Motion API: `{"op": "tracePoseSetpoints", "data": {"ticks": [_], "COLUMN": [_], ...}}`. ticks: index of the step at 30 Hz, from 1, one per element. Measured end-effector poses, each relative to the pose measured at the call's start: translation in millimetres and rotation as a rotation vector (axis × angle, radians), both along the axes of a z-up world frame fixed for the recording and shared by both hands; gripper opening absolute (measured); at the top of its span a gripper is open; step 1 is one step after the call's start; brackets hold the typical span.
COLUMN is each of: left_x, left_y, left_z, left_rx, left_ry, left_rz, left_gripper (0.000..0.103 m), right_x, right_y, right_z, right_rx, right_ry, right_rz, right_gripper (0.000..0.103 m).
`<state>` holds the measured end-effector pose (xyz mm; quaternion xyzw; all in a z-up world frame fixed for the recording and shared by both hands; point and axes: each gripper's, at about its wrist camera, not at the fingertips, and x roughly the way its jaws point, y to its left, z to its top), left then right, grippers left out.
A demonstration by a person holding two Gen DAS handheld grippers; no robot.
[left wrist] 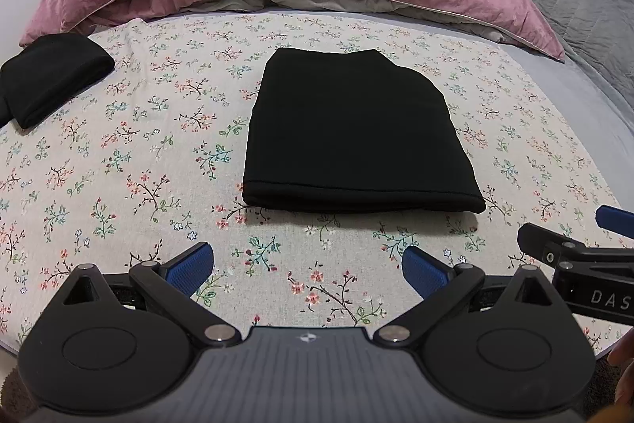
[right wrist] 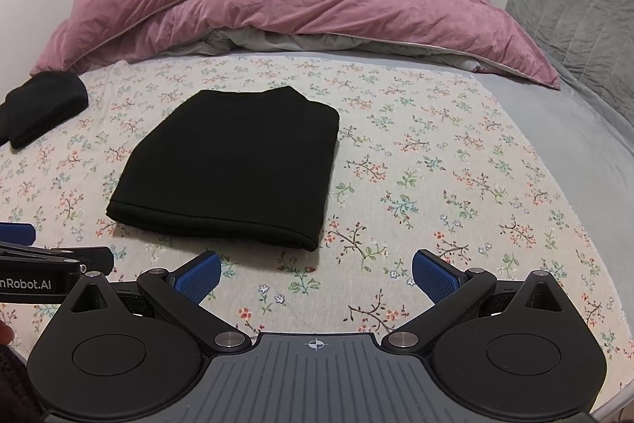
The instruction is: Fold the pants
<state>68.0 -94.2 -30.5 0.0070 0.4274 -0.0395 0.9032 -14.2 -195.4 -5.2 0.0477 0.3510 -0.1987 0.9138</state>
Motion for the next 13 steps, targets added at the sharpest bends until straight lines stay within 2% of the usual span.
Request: {"op": "tracePoseSetpoints", "data": {"ticks": [13], "left_x": [2.4], "left_y": [-0.4], "left_z": [-4.0], "left_rx": [-0.005], "left_ry": [0.023], "left_rz": [0.005], "left_gripper": [0.103], "right_x": [1.7], "right_y": [0.6], "right_z": [-4.2], "right_rx": [0.004], "right_ry": [0.013], "right_rz": [0.003], "right_gripper": [0.103]}}
